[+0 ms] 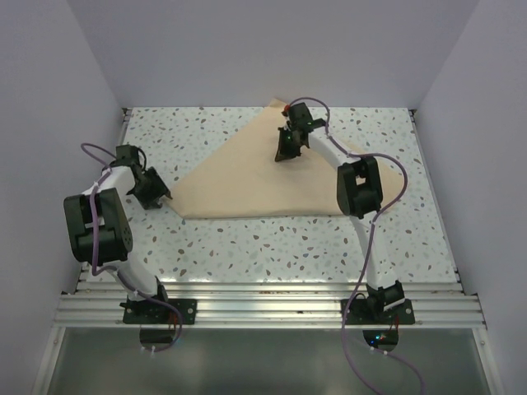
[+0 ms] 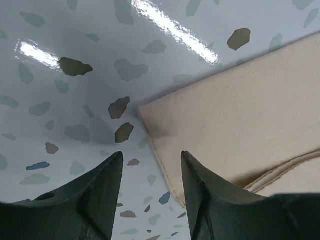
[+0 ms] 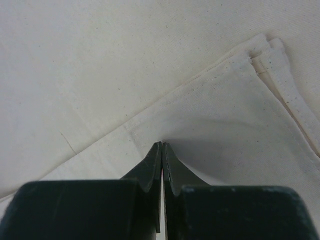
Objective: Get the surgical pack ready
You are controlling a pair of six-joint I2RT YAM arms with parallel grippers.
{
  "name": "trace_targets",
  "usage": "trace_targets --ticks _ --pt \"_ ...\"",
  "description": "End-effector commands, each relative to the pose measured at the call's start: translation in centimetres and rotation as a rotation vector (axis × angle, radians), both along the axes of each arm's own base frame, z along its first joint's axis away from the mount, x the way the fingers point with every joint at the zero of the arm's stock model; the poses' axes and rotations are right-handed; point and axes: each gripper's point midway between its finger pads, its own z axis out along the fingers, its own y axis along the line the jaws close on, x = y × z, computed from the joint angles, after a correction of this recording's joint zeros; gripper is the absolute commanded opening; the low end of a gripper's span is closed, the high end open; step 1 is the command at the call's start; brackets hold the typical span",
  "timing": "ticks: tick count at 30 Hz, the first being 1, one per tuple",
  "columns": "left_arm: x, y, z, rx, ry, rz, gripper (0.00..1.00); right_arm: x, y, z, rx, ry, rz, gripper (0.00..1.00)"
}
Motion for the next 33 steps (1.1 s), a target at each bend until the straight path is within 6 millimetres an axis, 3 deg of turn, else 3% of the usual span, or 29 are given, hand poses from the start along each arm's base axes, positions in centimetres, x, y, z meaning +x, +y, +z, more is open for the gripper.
trace_targets --ticks 1,5,9,12,13,14,16,18,23,28,33 --pt "0.3 -0.6 -1.1 -0.044 -0.002 -0.041 0.54 0.5 0.3 0.4 0.026 0.012 -0.001 0.00" --pt "0.7 -1.0 -2.1 -0.072 0.000 -0.054 0.54 0.4 1.0 2.0 0.034 -0.020 0.014 0.00" --pt "0.4 -0.8 -2.8 -0.061 0.014 -0.058 0.54 -0.6 3.5 7.9 0.036 -0.100 0.029 0.00" --pt "0.1 -0.8 -3.4 -0.063 0.030 -0.058 0.53 -2.8 4.9 10.0 -0.003 -0.111 0.020 0.00" --pt "0.1 -0.8 -3.6 -0.063 0.033 -0.060 0.52 -3.7 5.2 11.7 0.000 -0.129 0.018 0.00" --pt "0.1 -0.9 -3.7 -0.065 0.030 -0.062 0.51 -5.4 6.1 11.0 -0.017 -0.104 0.036 0.00" --pt "0.1 -0.8 -3.8 -0.064 0.033 -0.065 0.47 -7.2 6.4 12.2 -0.017 -0.098 0.024 0.00" --pt "0.1 -0.8 -3.8 -0.069 0.033 -0.068 0.42 -9.8 6.9 10.8 -0.056 -0.054 0.041 0.00" --pt "-0.2 -0.5 -3.7 -0.058 0.036 -0.074 0.19 -14.3 9.2 9.7 -0.030 0.010 0.130 0.00" --pt "-0.4 -0.3 -3.0 -0.043 0.031 -0.082 0.07 -16.6 10.1 8.2 -0.030 0.087 0.156 0.00" --pt "-0.1 -0.1 -2.0 -0.031 0.014 -0.085 0.02 -18.9 9.9 6.2 -0.057 0.187 0.184 0.00"
